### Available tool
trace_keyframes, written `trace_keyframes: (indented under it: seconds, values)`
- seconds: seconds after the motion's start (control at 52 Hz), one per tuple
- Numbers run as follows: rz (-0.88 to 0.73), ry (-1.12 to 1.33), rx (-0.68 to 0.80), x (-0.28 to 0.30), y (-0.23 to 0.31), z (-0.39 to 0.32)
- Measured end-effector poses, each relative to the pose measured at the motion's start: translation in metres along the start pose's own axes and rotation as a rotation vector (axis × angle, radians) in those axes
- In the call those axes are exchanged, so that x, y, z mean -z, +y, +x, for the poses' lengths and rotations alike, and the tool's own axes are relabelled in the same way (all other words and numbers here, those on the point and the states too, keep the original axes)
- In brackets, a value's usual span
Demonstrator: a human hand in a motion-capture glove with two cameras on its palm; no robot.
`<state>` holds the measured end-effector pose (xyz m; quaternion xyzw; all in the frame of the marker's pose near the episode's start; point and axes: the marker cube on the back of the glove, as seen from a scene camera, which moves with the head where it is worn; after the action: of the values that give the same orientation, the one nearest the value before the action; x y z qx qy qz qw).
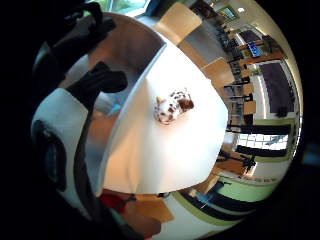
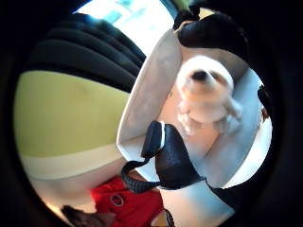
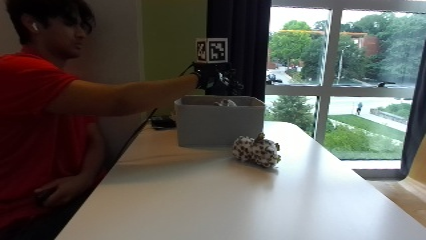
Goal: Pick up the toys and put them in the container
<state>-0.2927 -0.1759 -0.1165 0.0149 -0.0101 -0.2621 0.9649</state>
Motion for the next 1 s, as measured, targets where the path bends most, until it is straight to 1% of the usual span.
trace_keyframes:
  seconds: [0.096,0.231,0.481,0.596,0.788,0.884,1.0]
  values:
    - [0.063,-0.01,-0.012,0.006,0.012,0.017]
    - [0.122,-0.014,-0.082,0.008,0.041,0.061]
    - [0.102,-0.012,-0.206,-0.012,0.098,0.152]
    - [0.074,-0.002,-0.225,-0.026,0.115,0.179]
    - [0.018,0.028,-0.296,-0.051,0.118,0.206]
    - [0.016,0.019,-0.343,-0.068,0.103,0.211]
    - [-0.004,0.061,-0.341,-0.096,0.077,0.219]
